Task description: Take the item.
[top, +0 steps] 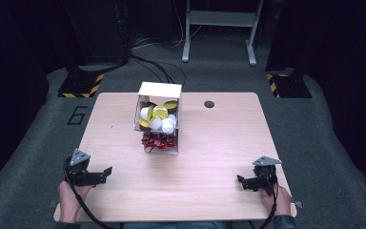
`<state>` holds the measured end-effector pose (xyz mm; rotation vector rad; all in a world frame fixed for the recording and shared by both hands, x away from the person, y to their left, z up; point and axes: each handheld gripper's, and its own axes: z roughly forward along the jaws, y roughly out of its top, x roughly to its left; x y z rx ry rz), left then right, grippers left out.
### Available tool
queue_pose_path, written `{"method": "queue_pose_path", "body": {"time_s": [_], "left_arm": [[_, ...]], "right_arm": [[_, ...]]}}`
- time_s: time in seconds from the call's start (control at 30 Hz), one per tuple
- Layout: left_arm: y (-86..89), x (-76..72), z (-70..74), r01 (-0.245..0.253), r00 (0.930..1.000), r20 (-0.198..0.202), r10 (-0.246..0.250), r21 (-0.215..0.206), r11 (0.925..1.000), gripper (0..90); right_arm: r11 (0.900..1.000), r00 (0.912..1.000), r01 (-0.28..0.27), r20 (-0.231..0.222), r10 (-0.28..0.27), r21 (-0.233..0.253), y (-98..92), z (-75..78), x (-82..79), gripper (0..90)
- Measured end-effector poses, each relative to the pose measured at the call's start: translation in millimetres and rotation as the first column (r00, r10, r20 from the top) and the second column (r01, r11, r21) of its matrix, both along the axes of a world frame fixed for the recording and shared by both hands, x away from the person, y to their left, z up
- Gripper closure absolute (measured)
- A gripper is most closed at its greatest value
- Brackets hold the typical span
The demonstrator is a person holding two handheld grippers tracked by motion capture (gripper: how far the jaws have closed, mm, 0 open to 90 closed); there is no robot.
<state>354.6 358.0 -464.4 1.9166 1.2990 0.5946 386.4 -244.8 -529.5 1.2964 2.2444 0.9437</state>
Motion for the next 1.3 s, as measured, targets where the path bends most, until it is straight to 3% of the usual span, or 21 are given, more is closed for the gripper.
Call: {"method": "queue_pose_path", "body": {"time_s": [0.67, 0.87, 1.3], "left_arm": [[-22.3, 7.1, 55.3, 0.064, 0.9968, 0.046, -0.065, 0.014, 0.9978, 1.1], [-34.2, 14.0, 75.3, 0.1, 0.9932, 0.056, -0.102, 0.04, 0.9942, 1.6], [-50.7, 23.6, 111.6, 0.151, 0.9834, 0.095, -0.155, 0.045, 0.9874, 3.5]], "right_arm": [[1.0, 1.0, -0.009, -0.001, 0.009, 0.003, 0.1, -0.2, 1.2, 0.0], [1.0, 0.9999, -0.011, -0.002, 0.011, 0.002, 0.0, -0.1, 1.1, 0.0], [1.0, 0.9999, -0.011, -0.002, 0.011, 0.002, -0.1, -0.1, 1.1, 0.0]]}}
